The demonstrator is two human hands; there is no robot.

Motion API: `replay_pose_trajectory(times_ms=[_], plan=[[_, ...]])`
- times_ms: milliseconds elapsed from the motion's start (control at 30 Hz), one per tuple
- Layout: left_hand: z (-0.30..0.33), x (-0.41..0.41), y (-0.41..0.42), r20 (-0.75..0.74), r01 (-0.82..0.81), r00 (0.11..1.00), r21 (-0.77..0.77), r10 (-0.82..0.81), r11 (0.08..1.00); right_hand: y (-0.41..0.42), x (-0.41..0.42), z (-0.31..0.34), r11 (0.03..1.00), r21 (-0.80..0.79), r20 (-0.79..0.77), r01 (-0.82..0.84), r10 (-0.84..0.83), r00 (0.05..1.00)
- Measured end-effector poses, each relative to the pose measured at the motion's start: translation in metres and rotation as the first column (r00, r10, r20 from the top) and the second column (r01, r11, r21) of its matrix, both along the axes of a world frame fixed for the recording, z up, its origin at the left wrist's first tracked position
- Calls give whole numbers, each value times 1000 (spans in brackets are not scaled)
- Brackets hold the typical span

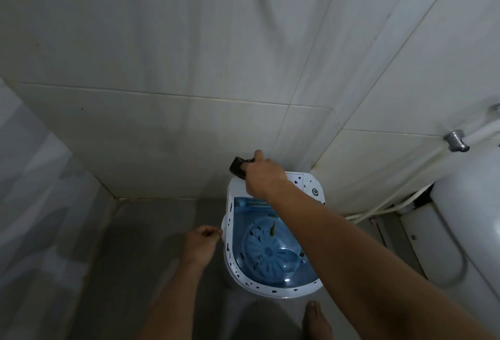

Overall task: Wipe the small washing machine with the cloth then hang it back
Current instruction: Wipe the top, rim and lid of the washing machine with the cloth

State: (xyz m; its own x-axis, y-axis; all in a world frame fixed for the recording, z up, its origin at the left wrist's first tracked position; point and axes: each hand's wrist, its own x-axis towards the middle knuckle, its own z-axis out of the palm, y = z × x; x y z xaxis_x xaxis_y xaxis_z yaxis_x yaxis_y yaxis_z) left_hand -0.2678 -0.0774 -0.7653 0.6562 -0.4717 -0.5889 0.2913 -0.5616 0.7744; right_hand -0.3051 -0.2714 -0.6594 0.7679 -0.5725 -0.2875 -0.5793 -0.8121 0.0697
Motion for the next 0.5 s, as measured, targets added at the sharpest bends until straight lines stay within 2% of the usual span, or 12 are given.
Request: replay_pose_trajectory(times_ms=[100, 167, 267, 333, 400, 500], plan=[[-2, 0, 0, -8, 7, 1000, 3, -7, 1000, 18, -5, -2, 989, -23, -97, -145, 142, 985], [-3, 0, 0, 2, -1, 1000, -2, 1, 1000, 22, -5, -8, 979, 27, -145, -202, 203, 968], [-2, 0, 0, 9, -8, 1000, -1, 8, 1000, 6, 1, -3, 957, 257, -91, -134, 162, 983], [-2, 0, 0, 1, 7, 1000, 10, -7, 1000, -8, 3, 5, 949, 314, 30, -38, 30, 999], [-2, -1, -1, 6, 23, 1000, 20, -23, 1000, -16, 2, 6, 974, 223, 104, 37, -62, 993], [-2, 0, -1, 21, 27, 999, 22, -27, 999, -4, -5, -3, 996, 79, 49, 32, -36, 998]])
